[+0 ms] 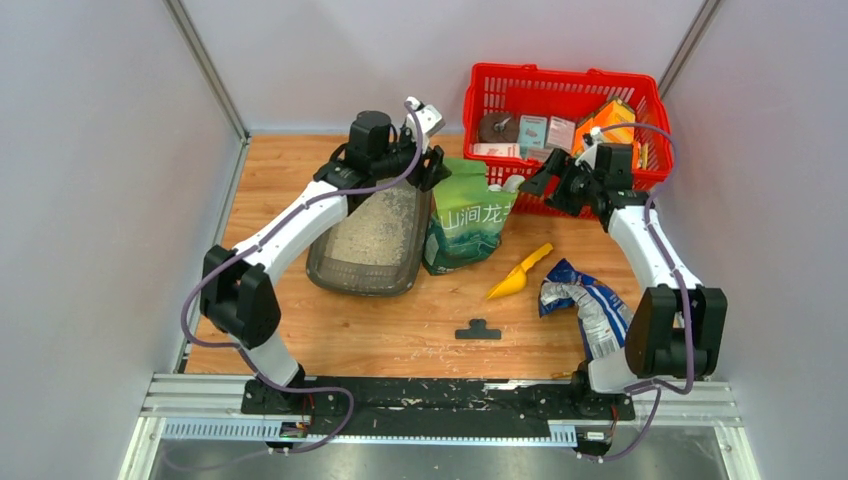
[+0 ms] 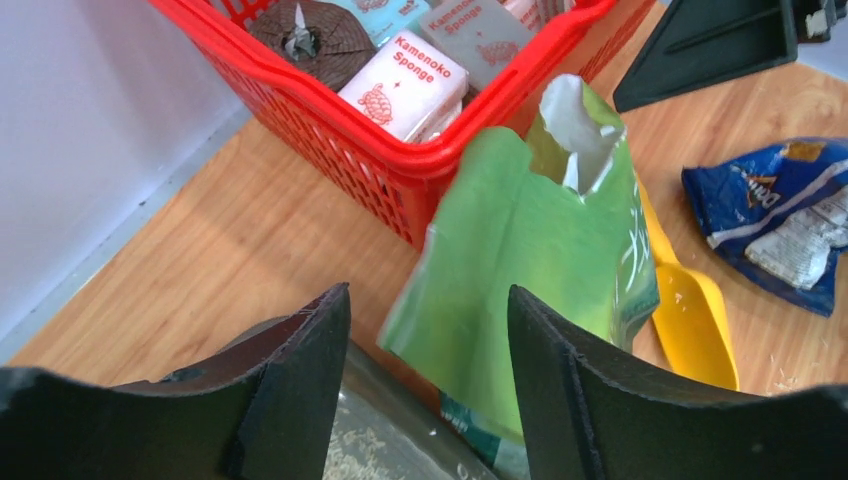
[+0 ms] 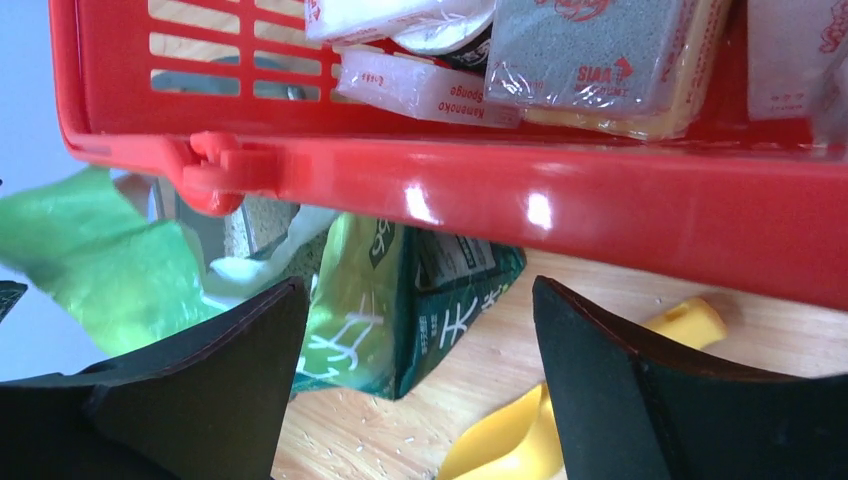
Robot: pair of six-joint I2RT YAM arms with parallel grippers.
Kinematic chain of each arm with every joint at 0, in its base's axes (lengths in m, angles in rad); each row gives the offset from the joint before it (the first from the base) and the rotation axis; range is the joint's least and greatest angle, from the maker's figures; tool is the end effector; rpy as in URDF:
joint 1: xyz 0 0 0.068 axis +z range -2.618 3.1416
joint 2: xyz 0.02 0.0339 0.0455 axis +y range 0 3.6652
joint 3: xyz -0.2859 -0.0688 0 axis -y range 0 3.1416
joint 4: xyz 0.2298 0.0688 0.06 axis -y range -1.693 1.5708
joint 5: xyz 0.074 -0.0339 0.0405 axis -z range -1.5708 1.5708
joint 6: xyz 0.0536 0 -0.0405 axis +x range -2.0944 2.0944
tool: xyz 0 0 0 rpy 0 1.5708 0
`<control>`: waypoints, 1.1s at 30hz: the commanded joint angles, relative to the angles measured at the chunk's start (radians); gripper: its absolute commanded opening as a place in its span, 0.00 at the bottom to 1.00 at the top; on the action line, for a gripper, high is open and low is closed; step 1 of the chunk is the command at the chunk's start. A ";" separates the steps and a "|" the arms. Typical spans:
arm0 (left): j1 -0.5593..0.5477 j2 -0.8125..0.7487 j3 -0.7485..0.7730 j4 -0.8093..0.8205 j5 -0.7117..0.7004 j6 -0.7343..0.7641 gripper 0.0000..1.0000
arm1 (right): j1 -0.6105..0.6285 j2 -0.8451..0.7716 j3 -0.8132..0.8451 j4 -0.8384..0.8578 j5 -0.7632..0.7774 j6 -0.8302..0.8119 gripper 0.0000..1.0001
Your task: Fill the litter box with clean litter
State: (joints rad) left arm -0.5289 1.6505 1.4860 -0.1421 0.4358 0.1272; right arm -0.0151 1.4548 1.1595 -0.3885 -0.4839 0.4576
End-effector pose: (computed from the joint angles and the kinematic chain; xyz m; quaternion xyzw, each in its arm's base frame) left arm 0.3306 -0.2194 0.3831 0.3747 0.7046 -0.2860 0.5305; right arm 0.3187 0.0201 0.3113 0.1054 0.8766 0.3026 0.3590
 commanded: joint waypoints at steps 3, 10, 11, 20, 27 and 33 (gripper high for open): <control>-0.002 0.063 0.114 0.012 0.024 -0.083 0.54 | 0.055 0.045 0.081 0.162 0.005 0.102 0.84; -0.002 0.014 0.077 0.015 0.106 -0.123 0.17 | 0.125 0.070 0.083 0.128 0.103 0.089 0.81; -0.002 -0.001 0.062 0.009 0.112 -0.121 0.12 | 0.129 0.070 0.083 0.116 0.138 0.087 0.80; -0.002 -0.084 -0.012 0.003 0.169 -0.144 0.00 | 0.133 0.039 0.029 0.097 0.188 0.058 0.68; -0.003 -0.118 -0.018 -0.027 0.196 -0.129 0.00 | 0.135 0.019 0.014 0.106 0.173 0.006 0.35; -0.003 -0.195 -0.055 -0.037 0.208 -0.086 0.00 | 0.138 -0.091 -0.003 0.099 0.123 -0.080 0.11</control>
State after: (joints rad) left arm -0.5407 1.5684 1.4513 -0.1539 0.6060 0.0044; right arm 0.1242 1.4681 1.1732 -0.3012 -0.3511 0.4660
